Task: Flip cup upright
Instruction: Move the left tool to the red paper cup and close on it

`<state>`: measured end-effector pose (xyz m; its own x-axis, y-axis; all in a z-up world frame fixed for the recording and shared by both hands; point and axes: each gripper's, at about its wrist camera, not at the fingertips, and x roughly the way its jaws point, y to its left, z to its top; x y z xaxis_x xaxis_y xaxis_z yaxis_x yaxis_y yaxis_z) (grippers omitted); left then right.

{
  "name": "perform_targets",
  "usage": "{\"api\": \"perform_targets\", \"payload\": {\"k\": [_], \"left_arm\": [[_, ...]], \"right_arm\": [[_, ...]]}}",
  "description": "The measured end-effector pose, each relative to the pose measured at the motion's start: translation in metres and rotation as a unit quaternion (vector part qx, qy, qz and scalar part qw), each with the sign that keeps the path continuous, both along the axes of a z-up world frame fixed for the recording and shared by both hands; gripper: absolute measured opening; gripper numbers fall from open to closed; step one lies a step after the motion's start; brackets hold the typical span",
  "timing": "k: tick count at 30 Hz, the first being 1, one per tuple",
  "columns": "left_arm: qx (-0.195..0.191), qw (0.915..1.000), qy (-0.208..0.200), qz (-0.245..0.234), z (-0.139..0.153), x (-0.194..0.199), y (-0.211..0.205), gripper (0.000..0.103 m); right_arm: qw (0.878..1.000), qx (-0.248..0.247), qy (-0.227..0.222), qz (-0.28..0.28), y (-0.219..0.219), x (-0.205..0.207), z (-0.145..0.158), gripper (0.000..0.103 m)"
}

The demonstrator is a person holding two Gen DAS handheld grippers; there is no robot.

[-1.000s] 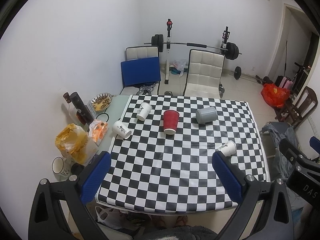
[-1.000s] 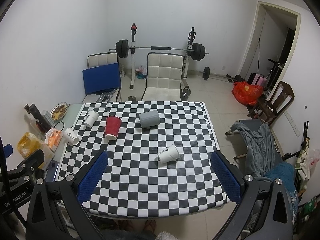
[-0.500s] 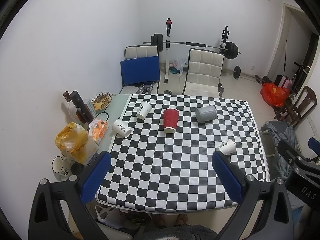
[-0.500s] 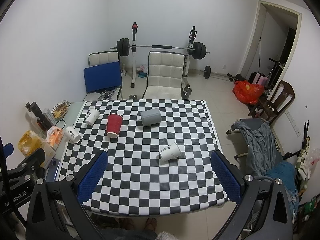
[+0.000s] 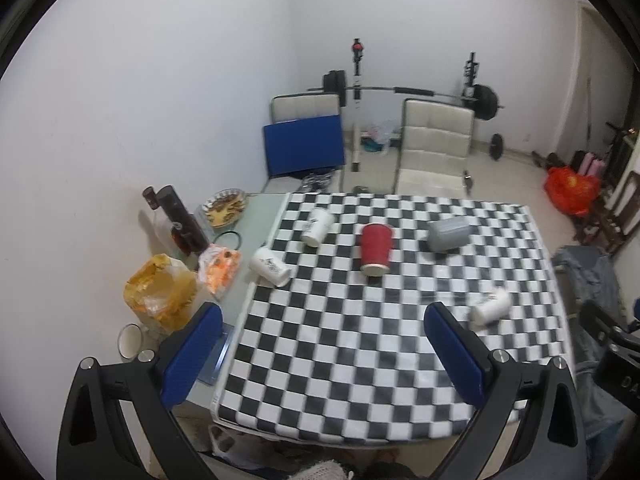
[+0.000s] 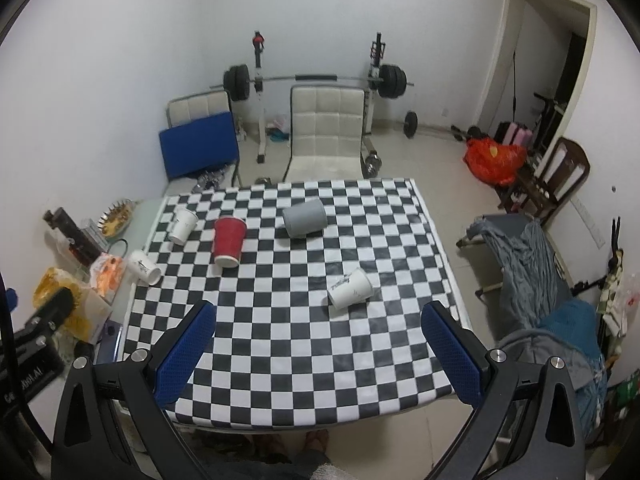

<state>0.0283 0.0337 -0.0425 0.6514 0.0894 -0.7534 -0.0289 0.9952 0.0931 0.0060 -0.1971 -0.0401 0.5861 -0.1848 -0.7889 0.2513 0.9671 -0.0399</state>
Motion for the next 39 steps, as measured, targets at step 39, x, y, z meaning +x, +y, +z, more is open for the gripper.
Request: {"api": "perform_targets", "payload": {"k": [39], "left_arm": [[-0.003,0.968,0.245,-0.055,-0.28,0.318,-0.064,0.103]], "right_arm": [[0.963,0.061,0.261,-0.012,-0.049,0.349,-0.355,0.103]]}}
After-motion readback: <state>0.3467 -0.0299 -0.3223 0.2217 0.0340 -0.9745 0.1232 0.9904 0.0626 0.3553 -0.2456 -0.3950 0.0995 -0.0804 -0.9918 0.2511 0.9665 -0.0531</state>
